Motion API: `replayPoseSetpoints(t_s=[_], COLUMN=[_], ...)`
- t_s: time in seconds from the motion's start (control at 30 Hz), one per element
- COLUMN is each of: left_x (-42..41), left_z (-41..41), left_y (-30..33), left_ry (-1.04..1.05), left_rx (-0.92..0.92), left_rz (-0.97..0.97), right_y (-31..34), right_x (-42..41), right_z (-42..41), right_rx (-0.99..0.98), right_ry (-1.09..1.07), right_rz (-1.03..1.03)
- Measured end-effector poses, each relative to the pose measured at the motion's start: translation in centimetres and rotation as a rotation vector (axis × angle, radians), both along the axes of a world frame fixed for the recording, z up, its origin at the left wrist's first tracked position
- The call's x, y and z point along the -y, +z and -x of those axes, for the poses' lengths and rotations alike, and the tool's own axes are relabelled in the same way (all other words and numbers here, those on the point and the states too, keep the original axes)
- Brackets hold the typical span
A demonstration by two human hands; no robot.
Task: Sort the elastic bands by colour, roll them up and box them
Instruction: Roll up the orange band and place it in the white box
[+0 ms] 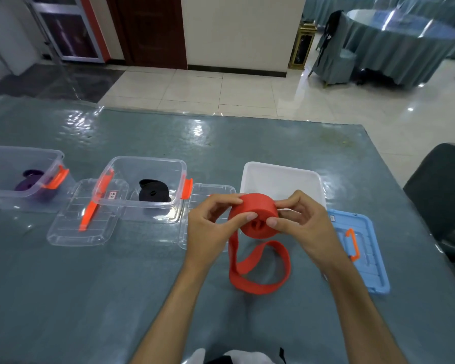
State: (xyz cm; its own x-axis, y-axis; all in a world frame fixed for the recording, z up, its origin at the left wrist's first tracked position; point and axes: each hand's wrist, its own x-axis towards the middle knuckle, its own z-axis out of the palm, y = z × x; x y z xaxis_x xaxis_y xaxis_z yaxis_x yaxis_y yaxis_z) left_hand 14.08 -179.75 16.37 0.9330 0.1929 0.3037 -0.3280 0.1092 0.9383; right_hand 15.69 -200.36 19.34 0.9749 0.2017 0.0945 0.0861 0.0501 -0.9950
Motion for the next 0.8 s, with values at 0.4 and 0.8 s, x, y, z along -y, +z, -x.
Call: replayPoseSetpoints(t_s=[0.4, 0.8], left_x=[-0.4, 0.7], left_z=[-0.2, -0.5], left_y=[1.6, 3.8], left_ry=[-0.108, -0.115], left_rx=[-0.036, 0.011], left_rz=[0.031, 0.032], right_y=[0.2, 2.4], right_x=[0.1, 0.5], right_z=[-0.4, 0.3], right_rx=[0.047, 0.090], right_ry=[-0.053, -0.047], right_rz=[-0.010, -0.066])
